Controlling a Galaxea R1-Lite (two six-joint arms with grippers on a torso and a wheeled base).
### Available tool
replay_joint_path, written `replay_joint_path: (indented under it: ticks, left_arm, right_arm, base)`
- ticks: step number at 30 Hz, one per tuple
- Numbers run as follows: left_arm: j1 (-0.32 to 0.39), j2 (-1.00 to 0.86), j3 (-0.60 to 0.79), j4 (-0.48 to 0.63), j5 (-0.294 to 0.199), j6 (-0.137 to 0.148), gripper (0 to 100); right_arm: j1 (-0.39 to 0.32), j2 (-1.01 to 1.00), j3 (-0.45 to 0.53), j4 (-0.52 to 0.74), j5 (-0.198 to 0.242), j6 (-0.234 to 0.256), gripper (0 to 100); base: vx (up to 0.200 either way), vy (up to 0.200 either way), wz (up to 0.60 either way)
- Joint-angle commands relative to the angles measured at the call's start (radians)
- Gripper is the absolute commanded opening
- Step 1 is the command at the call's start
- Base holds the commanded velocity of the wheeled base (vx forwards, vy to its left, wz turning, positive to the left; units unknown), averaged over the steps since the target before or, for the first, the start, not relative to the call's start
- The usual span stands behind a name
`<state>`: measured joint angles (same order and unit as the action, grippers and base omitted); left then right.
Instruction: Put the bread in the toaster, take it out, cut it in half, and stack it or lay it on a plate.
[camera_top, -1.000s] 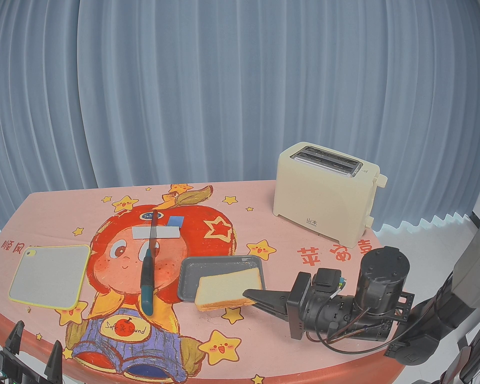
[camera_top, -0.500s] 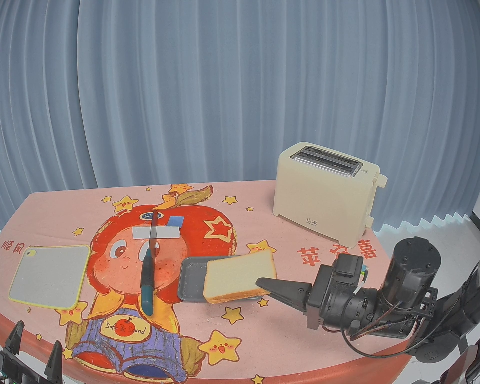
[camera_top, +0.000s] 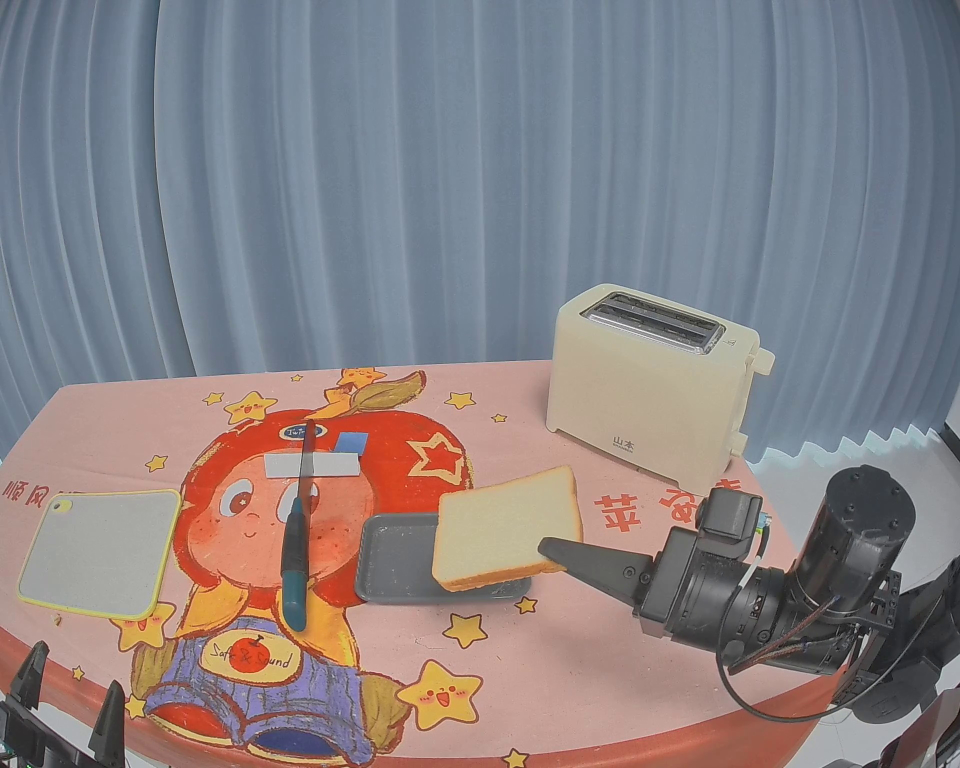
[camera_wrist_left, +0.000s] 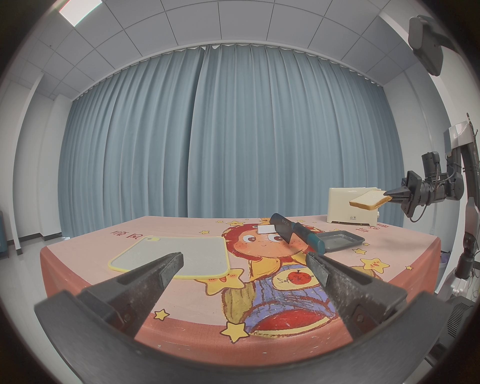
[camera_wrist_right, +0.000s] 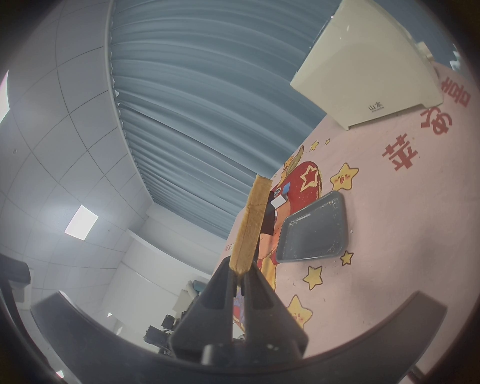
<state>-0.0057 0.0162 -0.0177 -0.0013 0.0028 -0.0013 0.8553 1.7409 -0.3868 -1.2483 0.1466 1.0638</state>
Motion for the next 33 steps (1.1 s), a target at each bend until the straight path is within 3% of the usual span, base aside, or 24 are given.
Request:
replay_joint_path:
  ticks: [1, 9, 10, 16, 24, 30, 33]
  left_arm:
    - [0.001, -0.002, 0.018, 0.000, 0.000, 0.000, 100]
    - [0.001, -0.002, 0.018, 0.000, 0.000, 0.000, 100]
    - [0.001, -0.002, 0.018, 0.000, 0.000, 0.000, 100]
    - [0.000, -0.002, 0.018, 0.000, 0.000, 0.000, 100]
    - [0.000, -0.002, 0.018, 0.000, 0.000, 0.000, 100]
    - [0.001, -0.002, 0.018, 0.000, 0.000, 0.000, 100]
    - [0.000, -0.002, 0.018, 0.000, 0.000, 0.000, 100]
  right_arm:
    - [-0.001, -0.004, 0.008, -0.002, -0.019, -0.035, 0]
    - [0.001, -0.027, 0.029, -0.036, -0.068, -0.188, 0]
    - [0.001, -0.027, 0.029, -0.036, -0.068, -0.188, 0]
    - [-0.002, -0.023, 0.095, -0.129, -0.068, -0.314, 0]
    - [-0.007, -0.026, 0.111, -0.138, -0.068, -0.370, 0]
    - [-0.032, -0.023, 0.148, -0.138, -0.065, -0.478, 0]
    - [-0.042, -0.021, 0.152, -0.138, -0.065, -0.505, 0]
  base:
    - [0.000, 0.000, 0.00]
    - [0.000, 0.000, 0.00]
    - [0.000, 0.000, 0.00]
    - [0.000, 0.000, 0.00]
    - [0.000, 0.000, 0.00]
    - [0.000, 0.000, 0.00]
    - [0.000, 0.000, 0.00]
